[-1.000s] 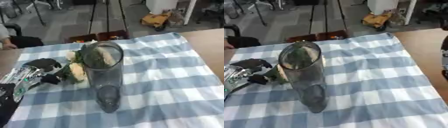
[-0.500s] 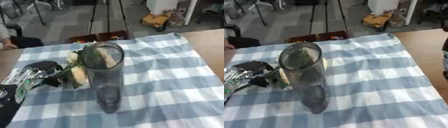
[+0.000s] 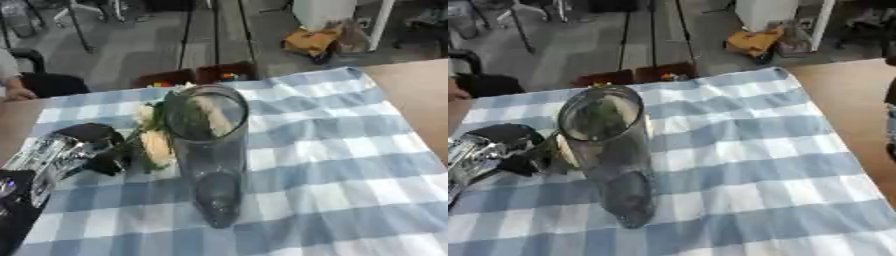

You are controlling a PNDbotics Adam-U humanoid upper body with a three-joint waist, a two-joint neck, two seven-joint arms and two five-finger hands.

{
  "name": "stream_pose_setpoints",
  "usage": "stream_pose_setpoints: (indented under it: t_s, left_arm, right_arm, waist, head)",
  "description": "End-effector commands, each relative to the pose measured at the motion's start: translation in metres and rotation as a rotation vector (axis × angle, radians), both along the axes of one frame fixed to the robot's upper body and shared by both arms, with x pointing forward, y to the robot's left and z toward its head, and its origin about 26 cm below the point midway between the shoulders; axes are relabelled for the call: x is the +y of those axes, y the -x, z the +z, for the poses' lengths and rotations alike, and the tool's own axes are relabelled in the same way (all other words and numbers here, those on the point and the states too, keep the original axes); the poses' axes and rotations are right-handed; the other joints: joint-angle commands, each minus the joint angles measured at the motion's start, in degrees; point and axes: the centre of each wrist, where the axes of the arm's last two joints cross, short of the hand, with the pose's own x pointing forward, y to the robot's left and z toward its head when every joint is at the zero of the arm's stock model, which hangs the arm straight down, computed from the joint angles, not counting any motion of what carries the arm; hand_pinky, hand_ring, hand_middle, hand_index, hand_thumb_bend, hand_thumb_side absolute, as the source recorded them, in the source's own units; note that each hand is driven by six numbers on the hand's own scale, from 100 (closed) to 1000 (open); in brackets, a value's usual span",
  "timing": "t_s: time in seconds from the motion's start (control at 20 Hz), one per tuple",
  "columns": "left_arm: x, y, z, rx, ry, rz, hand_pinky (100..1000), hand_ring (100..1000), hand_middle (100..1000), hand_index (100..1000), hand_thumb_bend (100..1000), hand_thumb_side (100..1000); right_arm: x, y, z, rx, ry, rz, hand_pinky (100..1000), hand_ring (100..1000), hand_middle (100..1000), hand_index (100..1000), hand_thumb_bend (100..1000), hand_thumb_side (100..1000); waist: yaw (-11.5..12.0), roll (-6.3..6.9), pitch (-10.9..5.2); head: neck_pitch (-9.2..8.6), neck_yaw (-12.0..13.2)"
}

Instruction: Arrange flowers into the vase.

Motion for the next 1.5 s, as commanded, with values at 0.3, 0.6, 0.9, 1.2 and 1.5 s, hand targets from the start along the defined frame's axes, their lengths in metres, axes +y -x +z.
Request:
stream_pose_setpoints:
  t_s: [0.3, 0.6, 0.9, 1.2, 1.5]
  left_arm:
    - [0.0, -0.002, 0.014, -0.072, 0.0, -0.006, 478, 622, 691, 773, 168, 651]
    - [0.0, -0.004, 0.008, -0.058, -0.009, -0.001, 450, 577, 641, 718, 131, 631]
    - [0.001, -0.005, 0.006, -0.078, -0.009, 0.018, 374, 460, 514, 606, 100, 621]
    - [0.003, -0.008, -0.002, -0.084, -0.006, 0.044, 276, 328, 413, 508, 100, 618]
    - [0.004, -0.009, -0.003, -0.113, 0.009, 0.044, 182, 224, 317, 404, 100, 633]
  right_arm:
    - [0.0, 0.003, 0.007, -0.024, -0.001, 0.008, 847, 812, 606, 811, 100, 897]
    - [0.0, 0.003, 0.006, -0.027, -0.009, 0.006, 848, 813, 605, 811, 100, 896]
    - [-0.001, 0.003, 0.006, -0.028, -0.018, 0.004, 849, 813, 603, 811, 100, 894]
    - [-0.001, 0.003, 0.006, -0.031, -0.026, 0.001, 849, 813, 598, 809, 100, 891]
    - [-0.001, 0.003, 0.006, -0.029, -0.034, -0.002, 849, 814, 595, 808, 100, 888]
  waist:
    - [-0.27, -0.24, -0.84]
    - [-0.43, -0.17, -0.77]
    - [-0.48, -0.14, -0.82]
    - [-0.64, -0.2, -0.7]
    - [-0.67, -0.27, -0.65]
  head:
    - [-0.78, 0.38]
    - [-0.91, 0.44]
    - [-1.06, 0.44]
    - [-1.15, 0.58]
    - [-1.21, 0.53]
